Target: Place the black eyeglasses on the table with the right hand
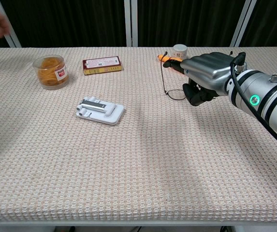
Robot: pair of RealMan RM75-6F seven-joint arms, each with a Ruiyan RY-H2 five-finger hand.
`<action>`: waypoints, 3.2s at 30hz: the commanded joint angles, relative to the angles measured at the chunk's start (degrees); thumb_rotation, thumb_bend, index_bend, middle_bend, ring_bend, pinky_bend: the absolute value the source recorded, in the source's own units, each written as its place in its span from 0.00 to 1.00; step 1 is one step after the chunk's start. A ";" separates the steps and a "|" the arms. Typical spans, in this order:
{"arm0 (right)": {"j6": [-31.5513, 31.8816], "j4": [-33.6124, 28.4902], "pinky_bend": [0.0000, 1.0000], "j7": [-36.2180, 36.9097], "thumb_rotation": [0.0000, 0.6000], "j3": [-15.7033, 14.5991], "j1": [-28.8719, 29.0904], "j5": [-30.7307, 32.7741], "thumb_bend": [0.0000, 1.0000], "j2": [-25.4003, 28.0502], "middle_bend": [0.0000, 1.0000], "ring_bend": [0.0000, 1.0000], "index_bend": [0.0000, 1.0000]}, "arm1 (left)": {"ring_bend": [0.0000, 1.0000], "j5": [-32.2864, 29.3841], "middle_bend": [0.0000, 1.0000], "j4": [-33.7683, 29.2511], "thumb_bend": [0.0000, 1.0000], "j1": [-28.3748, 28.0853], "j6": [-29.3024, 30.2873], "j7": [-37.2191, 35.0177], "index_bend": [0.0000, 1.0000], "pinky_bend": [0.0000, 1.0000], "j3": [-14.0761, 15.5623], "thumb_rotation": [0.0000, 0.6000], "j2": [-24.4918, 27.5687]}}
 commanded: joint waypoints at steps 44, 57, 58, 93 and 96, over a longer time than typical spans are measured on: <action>-0.75 9.96 0.78 4.77 1.00 -0.32 4.22 9.74 0.80 0.74 0.90 0.82 0.00 | 0.05 -1.75 0.11 0.64 0.07 -0.75 -1.94 -0.03 0.10 0.16 -0.11 1.00 0.00; 3.79 4.54 0.78 18.27 1.00 -3.51 -0.68 -5.23 0.79 5.94 0.90 0.82 0.00 | 0.05 -2.01 0.11 0.06 0.07 -0.84 -2.00 0.60 0.10 0.16 -0.26 1.00 0.28; 5.10 3.54 0.78 20.06 1.00 -3.90 -1.42 -7.95 0.79 6.78 0.90 0.82 0.00 | 0.05 -1.99 0.11 0.07 0.07 -0.87 -2.03 0.59 0.10 0.16 -0.26 1.00 0.24; -5.75 19.23 0.78 44.37 1.00 -0.08 -7.04 -3.47 0.73 5.69 0.89 0.80 0.00 | 0.05 -4.23 0.11 1.58 0.06 -2.63 -5.48 0.06 0.10 0.16 -0.68 1.00 -0.53; -6.87 19.06 0.78 42.47 1.00 0.05 -5.81 -3.15 0.72 4.55 0.89 0.80 0.00 | 0.05 -4.32 0.11 1.82 0.07 -2.72 -5.52 -0.12 0.10 0.16 -0.73 1.00 -0.68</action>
